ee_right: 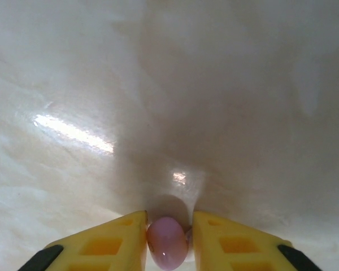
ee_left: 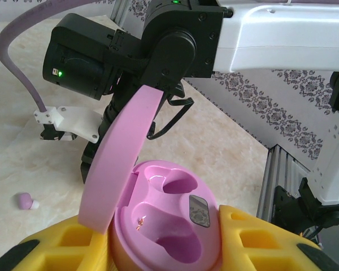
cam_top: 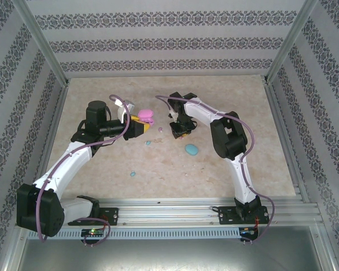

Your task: Insert wireless bluetooth earbuds into charging case

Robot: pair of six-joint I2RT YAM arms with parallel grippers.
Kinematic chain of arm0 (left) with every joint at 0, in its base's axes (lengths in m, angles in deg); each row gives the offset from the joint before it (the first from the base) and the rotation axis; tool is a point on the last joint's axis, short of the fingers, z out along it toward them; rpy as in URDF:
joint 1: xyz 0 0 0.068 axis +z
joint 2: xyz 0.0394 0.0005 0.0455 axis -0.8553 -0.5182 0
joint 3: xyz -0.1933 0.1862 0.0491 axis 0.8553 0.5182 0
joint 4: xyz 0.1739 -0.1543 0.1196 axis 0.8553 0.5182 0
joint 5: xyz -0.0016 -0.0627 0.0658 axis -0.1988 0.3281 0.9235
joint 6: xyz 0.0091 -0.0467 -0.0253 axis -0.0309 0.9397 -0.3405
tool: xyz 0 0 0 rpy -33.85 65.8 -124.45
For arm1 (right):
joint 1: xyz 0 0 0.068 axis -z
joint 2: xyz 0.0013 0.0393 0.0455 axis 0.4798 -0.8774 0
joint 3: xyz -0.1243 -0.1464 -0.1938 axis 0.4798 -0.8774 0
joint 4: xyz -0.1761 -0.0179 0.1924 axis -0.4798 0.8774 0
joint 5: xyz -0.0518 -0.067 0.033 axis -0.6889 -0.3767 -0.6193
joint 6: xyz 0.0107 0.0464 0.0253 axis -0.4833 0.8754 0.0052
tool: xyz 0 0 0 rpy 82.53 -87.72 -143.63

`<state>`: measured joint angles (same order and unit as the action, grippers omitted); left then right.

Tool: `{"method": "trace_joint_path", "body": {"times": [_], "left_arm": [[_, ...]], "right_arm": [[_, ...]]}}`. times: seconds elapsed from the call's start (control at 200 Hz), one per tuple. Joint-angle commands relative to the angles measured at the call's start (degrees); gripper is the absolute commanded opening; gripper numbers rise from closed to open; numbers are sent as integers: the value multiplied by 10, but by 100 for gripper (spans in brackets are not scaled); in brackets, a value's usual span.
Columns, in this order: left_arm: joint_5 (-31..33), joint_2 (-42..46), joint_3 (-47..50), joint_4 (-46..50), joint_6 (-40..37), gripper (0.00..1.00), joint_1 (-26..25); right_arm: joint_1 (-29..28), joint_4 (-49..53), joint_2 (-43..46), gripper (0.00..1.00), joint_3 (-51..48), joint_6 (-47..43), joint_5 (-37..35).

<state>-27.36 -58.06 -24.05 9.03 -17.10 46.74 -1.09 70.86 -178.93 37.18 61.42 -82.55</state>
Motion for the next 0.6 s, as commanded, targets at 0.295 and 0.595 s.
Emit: {"method": "trace_joint_path", "body": {"times": [0.295,0.595], "left_arm": [[-14,9,3,-48,2,2,-6],[-37,-16,2,-157,19,2,-8]], "right_arm": [[35,-40,96,15,-87,53,64],[43,-90,304,11,-180,175,188]]}}
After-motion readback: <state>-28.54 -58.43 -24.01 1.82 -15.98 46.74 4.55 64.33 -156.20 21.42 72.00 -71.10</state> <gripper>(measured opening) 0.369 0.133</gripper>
